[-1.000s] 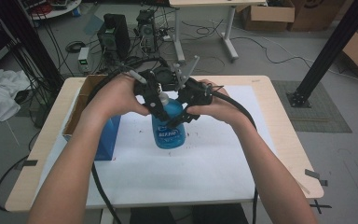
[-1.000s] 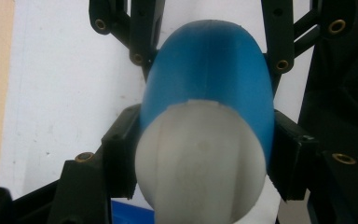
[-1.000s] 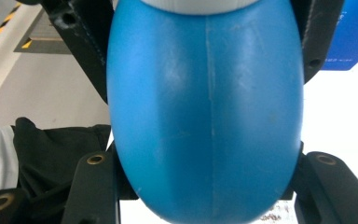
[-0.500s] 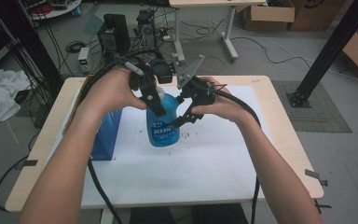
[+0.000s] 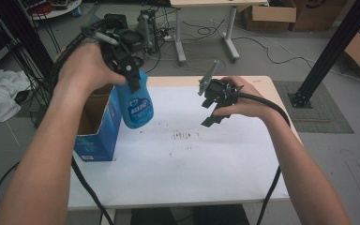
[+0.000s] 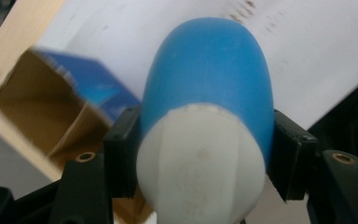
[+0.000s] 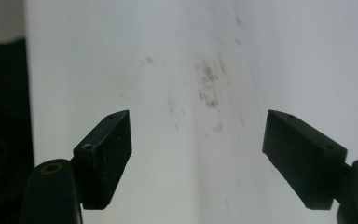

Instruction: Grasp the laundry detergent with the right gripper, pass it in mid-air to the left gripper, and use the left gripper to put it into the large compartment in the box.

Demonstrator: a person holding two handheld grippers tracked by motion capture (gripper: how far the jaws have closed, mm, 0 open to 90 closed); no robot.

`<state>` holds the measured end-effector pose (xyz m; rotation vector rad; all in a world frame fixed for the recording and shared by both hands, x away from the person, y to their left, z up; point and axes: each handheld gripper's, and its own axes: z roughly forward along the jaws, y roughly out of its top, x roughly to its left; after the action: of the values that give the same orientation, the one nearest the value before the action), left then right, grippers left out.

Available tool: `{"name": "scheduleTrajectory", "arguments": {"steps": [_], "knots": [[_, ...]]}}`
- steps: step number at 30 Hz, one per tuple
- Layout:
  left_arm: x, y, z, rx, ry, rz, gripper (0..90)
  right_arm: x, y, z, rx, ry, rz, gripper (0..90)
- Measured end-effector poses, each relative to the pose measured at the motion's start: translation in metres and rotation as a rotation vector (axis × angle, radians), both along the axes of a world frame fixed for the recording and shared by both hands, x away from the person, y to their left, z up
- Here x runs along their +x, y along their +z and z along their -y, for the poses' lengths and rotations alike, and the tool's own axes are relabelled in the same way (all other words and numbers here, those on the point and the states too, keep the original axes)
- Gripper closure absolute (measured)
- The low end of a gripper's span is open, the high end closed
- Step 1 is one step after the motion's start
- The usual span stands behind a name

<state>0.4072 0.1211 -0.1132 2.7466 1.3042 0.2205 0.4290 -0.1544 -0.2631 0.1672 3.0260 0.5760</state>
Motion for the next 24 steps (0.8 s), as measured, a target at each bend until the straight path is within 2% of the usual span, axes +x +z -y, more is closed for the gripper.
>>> {"name": "scheduleTrajectory", "arguments": {"steps": [3, 6, 8, 11, 15, 20, 24], "knots": [[0.005, 0.011, -0.022, -0.024, 0.182, 0.019, 38.9, 0.004, -0.003, 0.014, -0.089, -0.032, 0.027, 24.5], [0.008, 0.018, -0.04, -0.013, 0.293, 0.024, 38.9, 0.006, -0.006, 0.026, -0.152, -0.059, 0.043, 24.7], [0.009, 0.023, -0.053, -0.003, 0.365, 0.032, 38.9, 0.008, -0.007, 0.034, -0.212, -0.079, 0.058, 24.5], [0.01, 0.027, -0.067, 0.003, 0.429, 0.046, 38.9, 0.01, -0.007, 0.046, -0.242, -0.098, 0.061, 24.5], [0.008, 0.03, -0.087, -0.002, 0.504, 0.052, 38.9, 0.012, -0.005, 0.06, -0.251, -0.119, 0.061, 24.5], [0.007, 0.028, -0.104, 0.007, 0.569, 0.051, 38.9, 0.013, -0.001, 0.072, -0.251, -0.138, 0.066, 24.6], [0.006, 0.025, -0.114, 0.009, 0.601, 0.05, 38.9, 0.012, 0.002, 0.078, -0.233, -0.145, 0.06, 24.5]]}}
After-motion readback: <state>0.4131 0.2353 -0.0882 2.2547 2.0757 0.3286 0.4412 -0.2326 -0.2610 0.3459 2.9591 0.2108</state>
